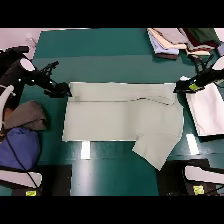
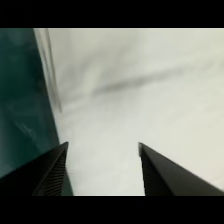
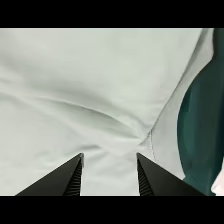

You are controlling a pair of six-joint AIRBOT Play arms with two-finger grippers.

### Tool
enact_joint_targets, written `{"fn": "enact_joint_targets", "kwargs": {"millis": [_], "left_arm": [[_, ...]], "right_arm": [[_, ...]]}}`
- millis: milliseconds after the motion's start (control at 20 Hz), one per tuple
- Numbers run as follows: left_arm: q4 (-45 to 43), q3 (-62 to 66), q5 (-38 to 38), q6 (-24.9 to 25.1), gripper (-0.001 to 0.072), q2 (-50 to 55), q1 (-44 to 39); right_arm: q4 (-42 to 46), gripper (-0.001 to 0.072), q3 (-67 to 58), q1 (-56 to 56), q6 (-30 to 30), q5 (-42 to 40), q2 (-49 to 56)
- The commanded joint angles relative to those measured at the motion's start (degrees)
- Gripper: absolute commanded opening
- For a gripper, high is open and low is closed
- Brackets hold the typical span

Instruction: Fold the shirts.

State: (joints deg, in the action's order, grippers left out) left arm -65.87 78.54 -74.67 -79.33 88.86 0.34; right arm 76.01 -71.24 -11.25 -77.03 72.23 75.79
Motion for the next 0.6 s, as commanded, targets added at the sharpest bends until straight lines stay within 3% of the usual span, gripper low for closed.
{"fn": "enact_joint_targets", "kwargs": {"millis": [0, 250, 550], "left_arm": [[-7.13, -8.59, -2.75, -3.26, 0.0529, -11.15, 0.00], [-8.83, -37.09, -0.94, -5.42, 0.0530, -30.40, 0.00], [-2.19, -49.62, 8.81, -7.52, 0.0529, -33.57, 0.00]], "right_arm": [[-0.31, 0.0392, 0.98, 0.13, -0.13, 3.74, -7.54], [-6.03, 0.0393, 0.98, 1.25, -0.11, 4.87, -16.35], [-5.97, 0.0392, 0.98, 3.76, -0.52, 7.37, -17.94]]}}
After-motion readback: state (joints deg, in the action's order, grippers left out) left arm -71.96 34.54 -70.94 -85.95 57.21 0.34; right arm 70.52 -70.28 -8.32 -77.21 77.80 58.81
